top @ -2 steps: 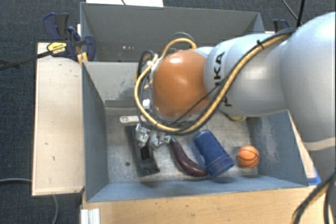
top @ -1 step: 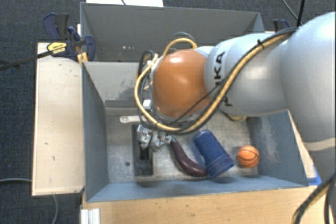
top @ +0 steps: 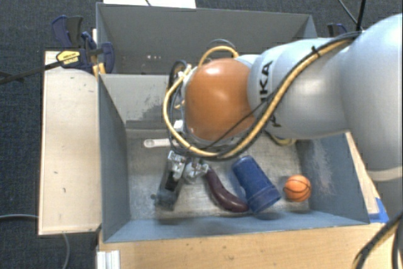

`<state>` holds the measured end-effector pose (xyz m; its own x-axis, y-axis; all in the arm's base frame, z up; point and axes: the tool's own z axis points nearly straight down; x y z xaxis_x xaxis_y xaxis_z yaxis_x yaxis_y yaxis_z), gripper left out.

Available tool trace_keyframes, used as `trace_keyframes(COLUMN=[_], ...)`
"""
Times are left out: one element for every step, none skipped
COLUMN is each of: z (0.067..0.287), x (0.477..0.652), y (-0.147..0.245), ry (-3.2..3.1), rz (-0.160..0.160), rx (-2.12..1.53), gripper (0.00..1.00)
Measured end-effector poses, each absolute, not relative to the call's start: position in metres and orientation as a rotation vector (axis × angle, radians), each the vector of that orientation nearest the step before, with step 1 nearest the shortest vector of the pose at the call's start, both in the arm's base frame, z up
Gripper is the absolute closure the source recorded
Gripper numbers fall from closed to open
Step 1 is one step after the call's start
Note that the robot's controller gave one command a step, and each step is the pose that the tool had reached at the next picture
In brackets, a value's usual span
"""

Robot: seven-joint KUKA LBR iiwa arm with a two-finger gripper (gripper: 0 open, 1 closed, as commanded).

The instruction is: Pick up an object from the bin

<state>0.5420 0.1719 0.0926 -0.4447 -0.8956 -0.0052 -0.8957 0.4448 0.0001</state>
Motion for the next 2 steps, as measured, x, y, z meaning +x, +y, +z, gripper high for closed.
trace_keyframes(z=[0.1014,0.1107], x=[0.5414,0.5410], y=[0.1715,0.1713], ry=[2.672,2.675], rz=[0.003,0.004], rx=[-1.653,-1.652], gripper=[1.00,1.00])
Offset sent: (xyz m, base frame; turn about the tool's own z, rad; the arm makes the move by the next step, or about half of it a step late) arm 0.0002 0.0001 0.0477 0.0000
